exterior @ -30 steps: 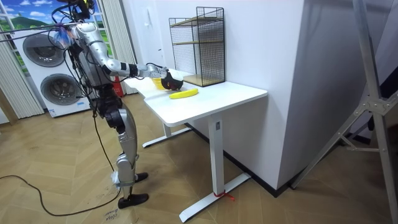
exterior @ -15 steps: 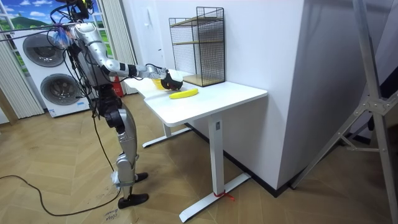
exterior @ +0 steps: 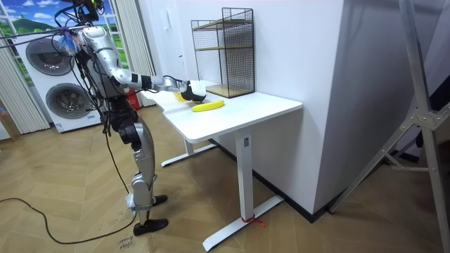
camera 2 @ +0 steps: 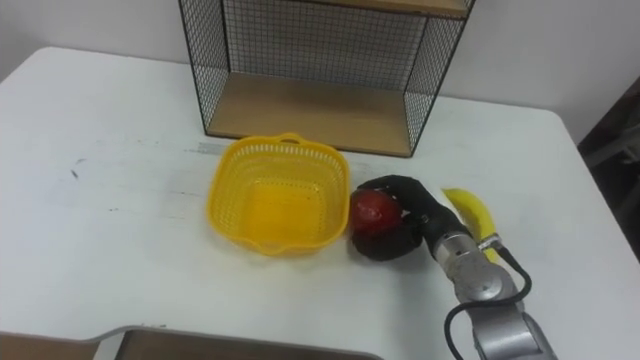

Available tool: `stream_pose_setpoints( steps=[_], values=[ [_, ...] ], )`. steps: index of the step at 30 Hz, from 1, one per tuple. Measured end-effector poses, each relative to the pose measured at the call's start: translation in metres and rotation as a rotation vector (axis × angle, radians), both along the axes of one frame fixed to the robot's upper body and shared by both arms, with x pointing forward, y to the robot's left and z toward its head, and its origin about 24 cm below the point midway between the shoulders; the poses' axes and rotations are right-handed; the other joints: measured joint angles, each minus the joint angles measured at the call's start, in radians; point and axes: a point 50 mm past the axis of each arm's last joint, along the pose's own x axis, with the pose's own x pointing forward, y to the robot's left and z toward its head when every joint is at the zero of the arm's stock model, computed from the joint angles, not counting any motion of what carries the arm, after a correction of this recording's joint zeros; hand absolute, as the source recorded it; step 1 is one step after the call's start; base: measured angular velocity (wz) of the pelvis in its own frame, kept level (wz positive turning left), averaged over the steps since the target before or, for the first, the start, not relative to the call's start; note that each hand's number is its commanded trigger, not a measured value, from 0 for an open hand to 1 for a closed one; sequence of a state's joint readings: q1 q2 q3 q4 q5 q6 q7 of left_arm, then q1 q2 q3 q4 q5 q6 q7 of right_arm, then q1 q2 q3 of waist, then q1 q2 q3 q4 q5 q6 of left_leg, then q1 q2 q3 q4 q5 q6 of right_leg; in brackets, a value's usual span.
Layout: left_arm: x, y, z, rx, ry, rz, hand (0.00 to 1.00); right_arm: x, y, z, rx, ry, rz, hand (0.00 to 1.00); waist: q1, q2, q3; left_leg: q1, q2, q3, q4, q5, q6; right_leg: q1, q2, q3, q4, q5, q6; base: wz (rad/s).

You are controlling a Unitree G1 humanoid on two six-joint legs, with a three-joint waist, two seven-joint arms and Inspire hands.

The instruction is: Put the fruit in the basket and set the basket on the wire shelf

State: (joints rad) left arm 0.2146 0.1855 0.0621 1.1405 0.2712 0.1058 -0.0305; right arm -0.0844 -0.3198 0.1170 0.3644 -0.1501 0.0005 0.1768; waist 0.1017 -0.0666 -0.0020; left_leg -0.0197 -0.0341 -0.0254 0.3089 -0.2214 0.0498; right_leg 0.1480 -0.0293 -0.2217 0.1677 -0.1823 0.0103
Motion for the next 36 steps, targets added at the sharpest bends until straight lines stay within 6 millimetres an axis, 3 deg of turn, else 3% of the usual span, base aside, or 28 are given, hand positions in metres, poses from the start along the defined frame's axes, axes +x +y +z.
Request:
stream_pose_setpoints(
  steps=[13, 18, 26, 36],
  values=[
    [-0.007, 0.002, 0.001, 0.005, 0.009, 0.018, 0.00, -0.004, -0.025, 0.004, -0.014, -0.025, -0.116, 1.00, -0.047, -0.003, -0.0007, 0.007, -0.013, 0.002, -0.002, 0.004, 0.004, 0.008, -0.006, 0.026, -0.015, -0.009, 0.002, -0.02],
    [-0.004, 0.002, 0.001, 0.004, 0.001, 0.018, 0.00, 0.002, -0.031, 0.025, -0.024, -0.133, -0.166, 1.00, -0.045, -0.004, -0.0015, 0.010, -0.012, 0.007, -0.010, 0.003, 0.004, 0.007, -0.004, 0.028, -0.016, -0.009, 0.002, 0.00],
    [-0.002, 0.001, 0.000, -0.023, -0.006, 0.013, 0.00, 0.007, -0.023, 0.048, -0.016, -0.236, -0.135, 1.00, -0.043, 0.004, 0.0045, 0.011, -0.011, 0.008, -0.018, 0.003, 0.003, 0.004, -0.004, 0.029, -0.015, -0.008, 0.001, 0.00],
    [0.001, -0.001, 0.000, -0.042, -0.010, -0.002, 0.00, 0.018, -0.014, 0.072, -0.013, -0.333, -0.093, 1.00, -0.032, 0.002, 0.0053, -0.004, 0.001, 0.022, -0.016, 0.003, 0.003, -0.027, -0.004, 0.031, 0.002, -0.007, 0.000, -0.04]
  ],
)
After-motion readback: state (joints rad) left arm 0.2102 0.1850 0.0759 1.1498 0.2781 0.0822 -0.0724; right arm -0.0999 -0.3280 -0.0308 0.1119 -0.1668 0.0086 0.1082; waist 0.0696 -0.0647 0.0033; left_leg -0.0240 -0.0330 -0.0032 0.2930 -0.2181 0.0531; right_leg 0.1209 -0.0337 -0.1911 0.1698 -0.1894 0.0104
